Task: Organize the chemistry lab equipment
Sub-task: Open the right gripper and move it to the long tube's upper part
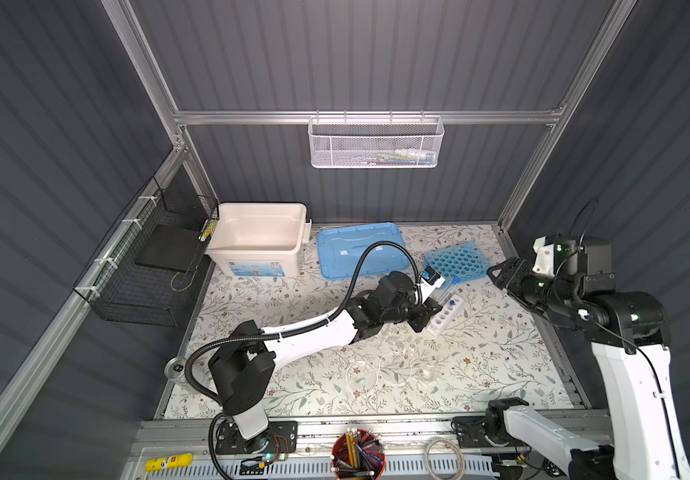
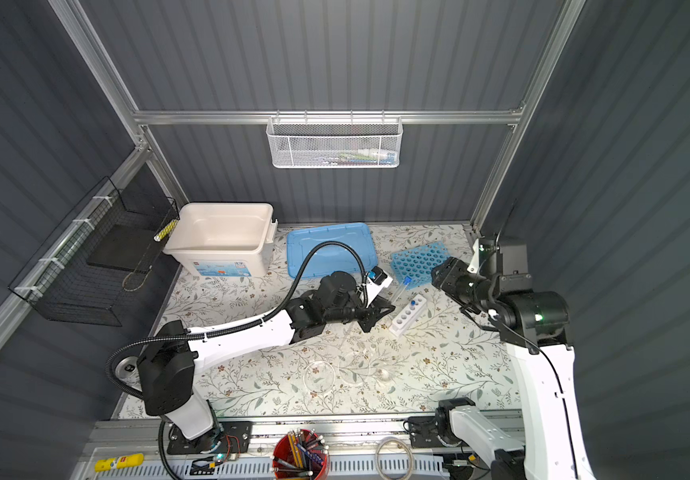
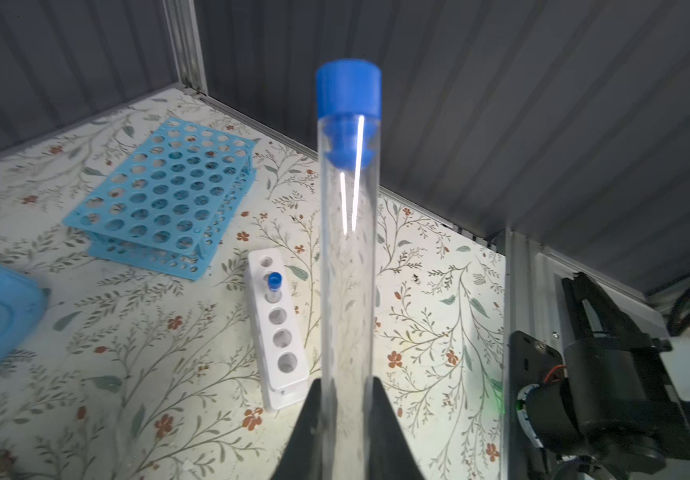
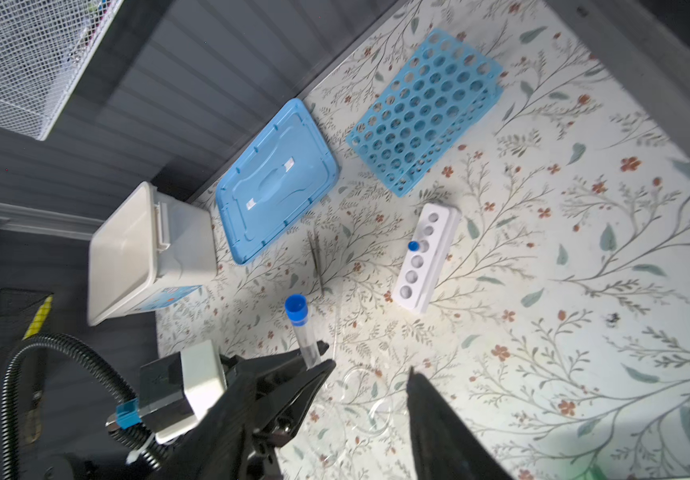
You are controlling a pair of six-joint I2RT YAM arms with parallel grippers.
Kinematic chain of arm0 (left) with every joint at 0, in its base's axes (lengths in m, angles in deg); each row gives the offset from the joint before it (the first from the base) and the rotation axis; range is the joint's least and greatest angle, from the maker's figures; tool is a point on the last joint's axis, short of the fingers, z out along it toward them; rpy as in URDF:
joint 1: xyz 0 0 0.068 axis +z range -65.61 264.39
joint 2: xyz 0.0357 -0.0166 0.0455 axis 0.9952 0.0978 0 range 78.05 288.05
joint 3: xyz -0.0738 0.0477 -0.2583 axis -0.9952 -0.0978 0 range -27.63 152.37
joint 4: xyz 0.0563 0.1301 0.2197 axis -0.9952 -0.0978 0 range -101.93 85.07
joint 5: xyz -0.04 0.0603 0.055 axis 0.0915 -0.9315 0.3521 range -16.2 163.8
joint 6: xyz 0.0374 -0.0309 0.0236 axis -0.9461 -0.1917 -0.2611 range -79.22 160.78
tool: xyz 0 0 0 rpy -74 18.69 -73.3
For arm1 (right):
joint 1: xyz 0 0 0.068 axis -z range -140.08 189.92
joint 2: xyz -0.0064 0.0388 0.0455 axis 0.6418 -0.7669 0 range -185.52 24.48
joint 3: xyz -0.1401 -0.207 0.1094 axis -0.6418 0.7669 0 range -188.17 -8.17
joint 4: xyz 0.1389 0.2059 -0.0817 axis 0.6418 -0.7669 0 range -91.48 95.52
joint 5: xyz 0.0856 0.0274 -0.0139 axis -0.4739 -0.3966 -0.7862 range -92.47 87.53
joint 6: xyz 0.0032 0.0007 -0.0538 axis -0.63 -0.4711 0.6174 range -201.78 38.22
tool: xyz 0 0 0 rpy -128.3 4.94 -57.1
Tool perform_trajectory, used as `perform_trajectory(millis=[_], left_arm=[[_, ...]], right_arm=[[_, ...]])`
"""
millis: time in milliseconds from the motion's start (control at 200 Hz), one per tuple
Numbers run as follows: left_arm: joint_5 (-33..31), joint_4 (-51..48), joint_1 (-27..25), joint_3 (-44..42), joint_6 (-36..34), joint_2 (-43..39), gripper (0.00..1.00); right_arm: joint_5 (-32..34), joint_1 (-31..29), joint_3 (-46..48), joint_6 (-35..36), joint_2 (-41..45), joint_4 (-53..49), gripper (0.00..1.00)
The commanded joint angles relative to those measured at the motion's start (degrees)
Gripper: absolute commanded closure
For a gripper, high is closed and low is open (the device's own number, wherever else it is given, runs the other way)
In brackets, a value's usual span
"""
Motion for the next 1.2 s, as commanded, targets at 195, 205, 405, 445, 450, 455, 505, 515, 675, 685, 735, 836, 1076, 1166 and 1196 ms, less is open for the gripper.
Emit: perform_trajectory(millis=[195,205,405,445,450,455,505,515,675,685,735,836,1076,1166,1196], left_arm=[[-9.56,12.66,-0.55,-4.95,-10.82,-3.57,0.88],[-9.63,13.18,-0.55,-5.15,-10.83,-3.61,0.88],[-10.09,18.0,-1.33,-7.03,-12.81,-3.15,0.88],[-10.02,18.61,-1.5,-7.29,-13.34,-3.06,0.88],[-10.01,18.69,-1.51,-7.3,-13.41,-3.04,0.88],[-10.01,18.82,-1.51,-7.34,-13.48,-3.03,0.88],[-9.92,19.87,-1.68,-7.76,-13.88,-2.85,0.89],[-9.92,20.12,-1.73,-7.83,-13.95,-2.84,0.89],[-10.57,21.95,-2.19,-8.09,-15.72,-2.07,0.89],[-10.61,21.98,-2.21,-8.09,-15.86,-1.99,0.89],[-10.96,22.31,-2.39,-8.09,-16.28,-1.67,0.89],[-10.8,22.59,-2.57,-7.91,-16.93,-1.01,0.9],[-10.75,23.96,-2.92,-8.52,-18.22,-0.07,0.9],[-10.56,24.49,-3.0,-8.55,-18.46,0.41,0.91],[-10.54,24.85,-3.01,-8.68,-18.64,0.58,0.91]], right_arm=[[-25.55,2.42,-12.13,3.3,-13.77,-12.67,0.46],[-25.67,2.46,-12.53,3.37,-14.13,-12.95,0.47],[-26.26,2.47,-18.52,4.0,-19.23,-18.67,0.51],[-26.31,2.42,-19.17,4.32,-20.11,-19.91,0.51],[-26.33,2.45,-19.21,4.36,-20.2,-20.08,0.51],[-26.3,2.46,-19.28,4.42,-20.29,-20.25,0.51],[-26.24,2.46,-19.75,5.03,-21.23,-21.96,0.51],[-26.32,2.47,-19.77,5.19,-21.42,-22.28,0.52],[-25.09,2.38,-21.01,7.12,-24.24,-26.55,0.54],[-25.18,2.38,-21.08,7.19,-24.28,-26.57,0.54],[-24.88,2.36,-21.3,6.95,-24.64,-26.58,0.55],[-24.37,2.14,-21.09,7.19,-25.5,-26.58,0.56],[-23.22,1.74,-20.77,7.47,-26.17,-26.49,0.58],[-23.12,1.5,-19.94,7.65,-26.04,-26.57,0.58],[-23.09,1.5,-19.55,7.77,-25.92,-26.58,0.58]])
